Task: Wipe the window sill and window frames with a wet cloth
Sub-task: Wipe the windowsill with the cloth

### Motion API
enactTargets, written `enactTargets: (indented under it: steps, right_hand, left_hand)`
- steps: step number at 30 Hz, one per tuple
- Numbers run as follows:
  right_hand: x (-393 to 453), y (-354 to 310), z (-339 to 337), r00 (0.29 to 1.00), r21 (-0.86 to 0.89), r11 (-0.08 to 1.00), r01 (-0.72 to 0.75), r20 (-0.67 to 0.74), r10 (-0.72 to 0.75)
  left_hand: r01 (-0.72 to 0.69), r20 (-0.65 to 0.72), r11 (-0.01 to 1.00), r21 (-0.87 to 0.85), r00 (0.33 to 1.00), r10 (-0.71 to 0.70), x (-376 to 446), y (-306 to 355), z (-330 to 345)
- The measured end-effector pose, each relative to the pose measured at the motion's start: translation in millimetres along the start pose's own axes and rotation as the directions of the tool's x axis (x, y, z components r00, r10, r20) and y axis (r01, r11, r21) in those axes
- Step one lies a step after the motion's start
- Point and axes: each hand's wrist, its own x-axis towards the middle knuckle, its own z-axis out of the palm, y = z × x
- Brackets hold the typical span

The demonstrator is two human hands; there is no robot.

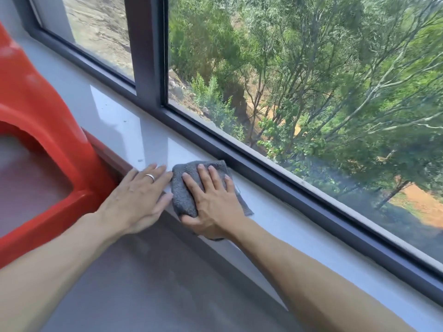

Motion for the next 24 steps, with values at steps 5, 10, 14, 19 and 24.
enactTargets:
  steps: [5,10,14,19,24]
  right_hand:
    - [-34.3,45.1,-2.4,0.99,0.022,0.99,0.14,0.022,-0.141]
    - [4.0,69.0,-14.7,0.988,-0.022,0.988,0.153,0.0,-0.153]
    - [81.8,27.3,-19.9,0.981,0.002,0.983,0.185,-0.062,-0.184]
    - [17.6,54.8,-16.2,0.945,0.003,0.945,0.327,0.012,-0.327]
    - [76.5,33.6,-27.3,0.967,0.025,0.967,0.252,0.014,-0.253]
  left_hand:
    - [0.151,0.075,0.987,0.052,0.985,-0.155,0.6,-18.6,-1.3]
    - [0.208,0.044,0.978,-0.037,0.978,-0.206,4.7,-8.7,11.8]
    - [0.244,0.044,0.967,-0.069,0.969,-0.242,7.8,-10.5,5.0]
    - [0.27,0.073,0.957,-0.108,0.962,-0.264,4.8,-3.2,-4.9]
    - [0.272,0.105,0.945,-0.179,0.961,-0.257,3.4,-3.1,-6.5]
